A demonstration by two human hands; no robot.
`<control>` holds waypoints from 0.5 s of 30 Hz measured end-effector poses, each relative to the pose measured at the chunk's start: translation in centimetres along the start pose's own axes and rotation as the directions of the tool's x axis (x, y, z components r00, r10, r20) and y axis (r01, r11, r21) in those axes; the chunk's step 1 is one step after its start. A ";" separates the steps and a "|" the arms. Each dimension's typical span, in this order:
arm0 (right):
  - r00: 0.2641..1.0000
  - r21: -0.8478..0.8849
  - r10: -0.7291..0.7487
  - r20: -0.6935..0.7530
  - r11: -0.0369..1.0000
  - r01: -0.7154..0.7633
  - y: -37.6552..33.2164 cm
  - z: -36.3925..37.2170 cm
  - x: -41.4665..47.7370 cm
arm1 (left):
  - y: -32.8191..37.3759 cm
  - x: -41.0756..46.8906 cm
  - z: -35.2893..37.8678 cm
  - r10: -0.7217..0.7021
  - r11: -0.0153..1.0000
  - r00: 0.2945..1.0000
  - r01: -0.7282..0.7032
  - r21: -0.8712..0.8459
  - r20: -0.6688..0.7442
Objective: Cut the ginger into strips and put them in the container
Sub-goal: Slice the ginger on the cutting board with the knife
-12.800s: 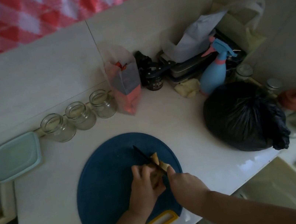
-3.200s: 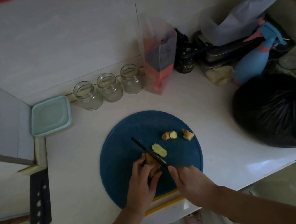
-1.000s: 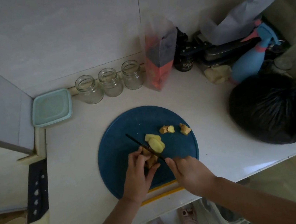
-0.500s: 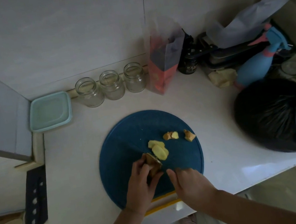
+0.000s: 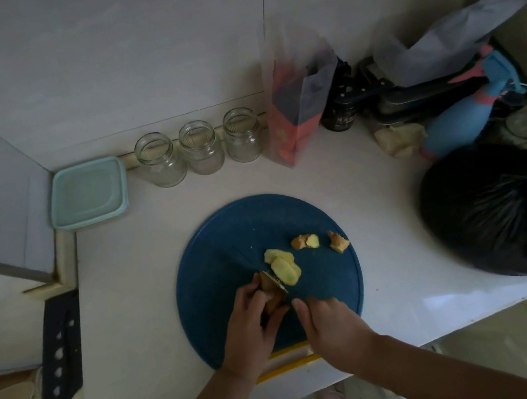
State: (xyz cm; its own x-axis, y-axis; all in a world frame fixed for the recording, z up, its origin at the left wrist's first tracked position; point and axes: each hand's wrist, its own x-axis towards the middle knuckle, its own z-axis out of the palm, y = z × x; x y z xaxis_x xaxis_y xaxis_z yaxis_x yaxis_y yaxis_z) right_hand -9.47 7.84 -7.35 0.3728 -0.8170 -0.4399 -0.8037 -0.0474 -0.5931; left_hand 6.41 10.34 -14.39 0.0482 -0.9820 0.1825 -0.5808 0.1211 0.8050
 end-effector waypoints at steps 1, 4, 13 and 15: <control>1.000 -0.002 0.000 0.002 1.000 0.000 0.1 0.0 0.0 | 0.1 0.0 0.0 0.004 1.000 1.000 -0.004 -0.002 -0.001; 1.000 -0.006 -0.003 0.003 1.000 0.003 0.2 -0.1 0.2 | 0.2 0.0 0.0 0.013 1.000 1.000 -0.013 0.004 -0.005; 1.000 0.007 0.012 -0.029 1.000 -0.012 -0.2 0.3 0.9 | 0.1 -0.1 0.2 -0.007 1.000 1.000 0.007 0.030 -0.009; 0.999 -0.017 0.001 -0.042 1.000 -0.002 -0.1 0.5 0.5 | 0.1 -0.1 0.1 -0.013 1.000 1.000 0.013 0.022 -0.004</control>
State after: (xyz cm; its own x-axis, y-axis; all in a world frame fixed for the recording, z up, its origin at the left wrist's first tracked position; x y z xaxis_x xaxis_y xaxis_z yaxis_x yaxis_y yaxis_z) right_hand -8.94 7.70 -7.86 0.3522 -0.8406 -0.4115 -0.8122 -0.0561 -0.5806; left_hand 6.26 10.46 -14.43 0.0592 -0.9829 0.1746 -0.5979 0.1052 0.7947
